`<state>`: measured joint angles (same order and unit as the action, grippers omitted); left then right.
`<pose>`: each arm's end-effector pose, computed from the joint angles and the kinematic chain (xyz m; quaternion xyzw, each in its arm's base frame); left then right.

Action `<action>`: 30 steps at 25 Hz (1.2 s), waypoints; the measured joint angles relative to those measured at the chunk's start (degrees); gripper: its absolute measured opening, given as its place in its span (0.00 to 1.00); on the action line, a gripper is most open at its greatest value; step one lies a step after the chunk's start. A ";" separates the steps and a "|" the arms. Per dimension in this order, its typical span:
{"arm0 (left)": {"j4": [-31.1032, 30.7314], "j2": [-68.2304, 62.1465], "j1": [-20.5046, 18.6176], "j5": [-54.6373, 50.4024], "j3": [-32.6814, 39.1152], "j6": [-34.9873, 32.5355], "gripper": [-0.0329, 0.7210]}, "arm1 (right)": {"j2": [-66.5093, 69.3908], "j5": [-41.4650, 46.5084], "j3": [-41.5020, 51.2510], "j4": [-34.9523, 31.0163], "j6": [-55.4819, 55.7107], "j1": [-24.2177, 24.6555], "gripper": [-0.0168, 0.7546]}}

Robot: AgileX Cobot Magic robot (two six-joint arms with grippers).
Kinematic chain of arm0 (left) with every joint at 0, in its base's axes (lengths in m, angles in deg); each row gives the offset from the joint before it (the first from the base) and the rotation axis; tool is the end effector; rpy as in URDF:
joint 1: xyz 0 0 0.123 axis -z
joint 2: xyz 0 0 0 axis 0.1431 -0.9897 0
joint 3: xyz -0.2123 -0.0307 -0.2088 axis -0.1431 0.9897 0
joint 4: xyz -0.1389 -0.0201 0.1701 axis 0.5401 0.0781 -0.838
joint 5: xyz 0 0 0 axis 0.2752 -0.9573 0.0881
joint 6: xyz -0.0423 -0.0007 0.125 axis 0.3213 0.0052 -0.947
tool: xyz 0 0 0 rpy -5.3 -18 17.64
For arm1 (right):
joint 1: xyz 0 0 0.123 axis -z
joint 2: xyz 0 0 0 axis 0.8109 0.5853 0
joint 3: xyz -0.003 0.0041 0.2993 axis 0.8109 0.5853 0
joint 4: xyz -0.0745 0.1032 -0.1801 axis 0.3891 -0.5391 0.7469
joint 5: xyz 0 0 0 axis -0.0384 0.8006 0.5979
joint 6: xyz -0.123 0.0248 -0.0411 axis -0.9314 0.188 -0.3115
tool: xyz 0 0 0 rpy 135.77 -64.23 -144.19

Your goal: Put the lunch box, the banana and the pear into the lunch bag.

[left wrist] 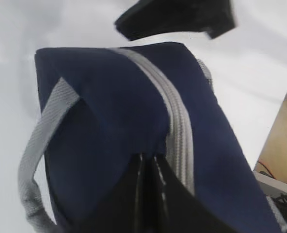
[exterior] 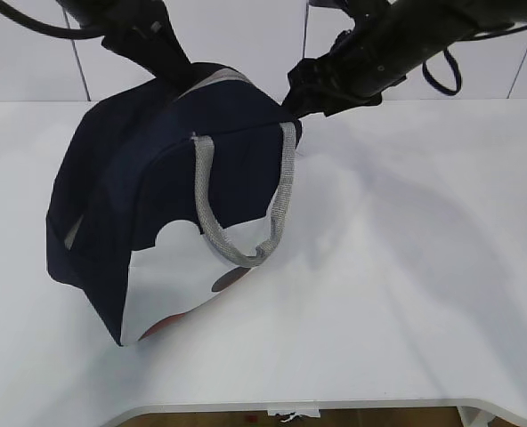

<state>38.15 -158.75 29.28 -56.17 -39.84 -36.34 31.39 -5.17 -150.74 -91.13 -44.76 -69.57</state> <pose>0.3443 -0.1970 0.3302 0.4266 0.8477 -0.2188 0.2269 0.4257 0.1578 0.2622 -0.2008 0.9078 0.1763 0.3232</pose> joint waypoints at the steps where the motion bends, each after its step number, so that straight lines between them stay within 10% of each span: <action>1: 0.00 -0.49 0.00 0.36 0.00 0.00 0.03 | -0.25 3.26 -1.32 2.45 1.62 0.00 0.68; 9: -0.78 -1.42 0.00 0.50 0.00 1.45 0.03 | -0.33 28.36 -14.10 16.45 11.07 0.08 0.68; 20: -12.39 -1.42 0.00 -0.23 0.00 13.34 0.07 | -1.73 30.80 -19.10 17.71 16.19 0.08 0.68; 26: -12.90 -1.42 0.00 -0.34 0.00 16.59 0.42 | -4.61 30.93 -19.10 17.71 17.41 0.08 0.68; 30: -13.10 -0.56 0.00 -0.34 0.00 17.38 0.47 | -7.74 30.96 -16.84 17.71 17.53 0.08 0.68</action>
<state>25.05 -159.31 29.28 -56.51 -39.84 -18.96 23.65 25.79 -167.58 -73.42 -27.23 -69.49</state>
